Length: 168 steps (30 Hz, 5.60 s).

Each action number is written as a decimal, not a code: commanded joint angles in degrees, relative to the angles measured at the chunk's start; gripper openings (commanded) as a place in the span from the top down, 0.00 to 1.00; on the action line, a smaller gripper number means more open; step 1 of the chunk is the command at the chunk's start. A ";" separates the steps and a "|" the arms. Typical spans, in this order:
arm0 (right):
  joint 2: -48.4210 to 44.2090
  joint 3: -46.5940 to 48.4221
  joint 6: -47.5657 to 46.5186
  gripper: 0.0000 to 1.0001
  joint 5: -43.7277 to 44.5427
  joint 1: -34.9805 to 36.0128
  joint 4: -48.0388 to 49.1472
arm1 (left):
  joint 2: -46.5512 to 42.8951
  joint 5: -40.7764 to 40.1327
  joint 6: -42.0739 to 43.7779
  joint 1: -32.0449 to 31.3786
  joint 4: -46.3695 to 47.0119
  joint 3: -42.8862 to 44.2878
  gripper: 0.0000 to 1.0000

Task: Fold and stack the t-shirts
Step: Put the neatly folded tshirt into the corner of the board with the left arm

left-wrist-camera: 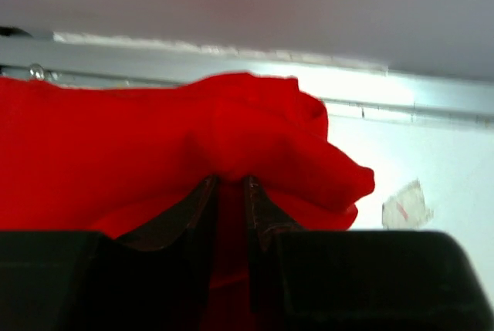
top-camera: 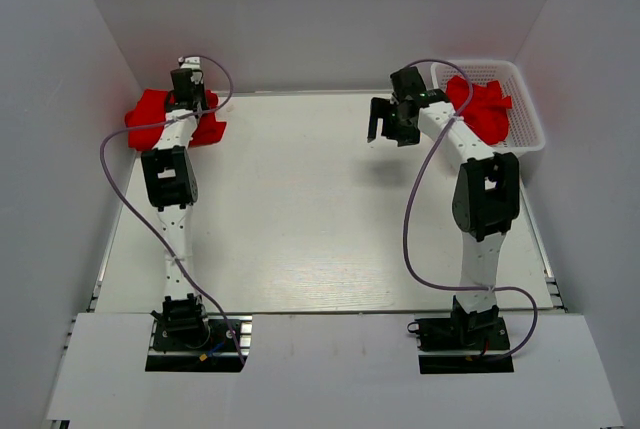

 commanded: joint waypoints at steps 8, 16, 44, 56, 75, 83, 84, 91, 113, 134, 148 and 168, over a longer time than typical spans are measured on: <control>2.17 5.09 0.20 0.10 -0.21 -0.07 -3.41 | 1.27 -2.10 -14.57 1.67 16.70 4.13 0.53; 0.33 3.24 0.02 0.10 -4.86 -0.07 -2.27 | -5.84 -2.54 -15.28 1.67 10.21 3.43 0.00; -6.62 -10.29 -0.50 0.10 -6.70 -0.33 1.96 | -21.94 -3.77 3.88 -4.57 -10.28 -21.96 0.23; -6.27 -10.91 0.02 0.10 -6.00 -0.16 1.69 | -22.46 -4.38 3.88 -5.62 -9.66 -24.08 0.53; -7.41 -11.35 -0.33 0.10 -4.07 -0.25 0.55 | -22.37 -6.14 3.26 -5.62 -9.49 -21.96 1.00; -7.76 -11.08 -0.42 0.10 -4.77 -0.33 0.81 | -29.14 0.09 2.73 -5.62 -9.30 -24.34 1.00; -8.02 -11.34 -0.42 0.10 -4.77 -0.25 0.98 | -29.84 1.67 2.73 -5.62 -9.31 -24.34 1.00; -9.34 -12.66 -0.41 0.10 -5.03 -0.16 1.78 | -32.65 4.41 2.73 -5.62 -9.31 -29.08 1.00; -9.43 -12.75 -1.21 0.10 -5.74 -0.24 1.60 | -37.57 10.30 1.68 -6.68 -9.32 -37.35 0.18; -5.74 -9.68 -1.82 0.10 -4.68 -0.51 -0.68 | -16.66 5.90 8.18 -7.21 -8.52 -10.46 0.20; -1.96 -4.94 -2.26 0.10 -6.09 -0.33 -3.93 | -12.36 -4.20 10.12 -8.26 -3.24 -10.54 0.35; -0.29 -1.94 -2.61 0.10 -5.65 -0.25 -7.19 | -8.93 -7.28 6.78 -8.26 0.10 -4.39 0.62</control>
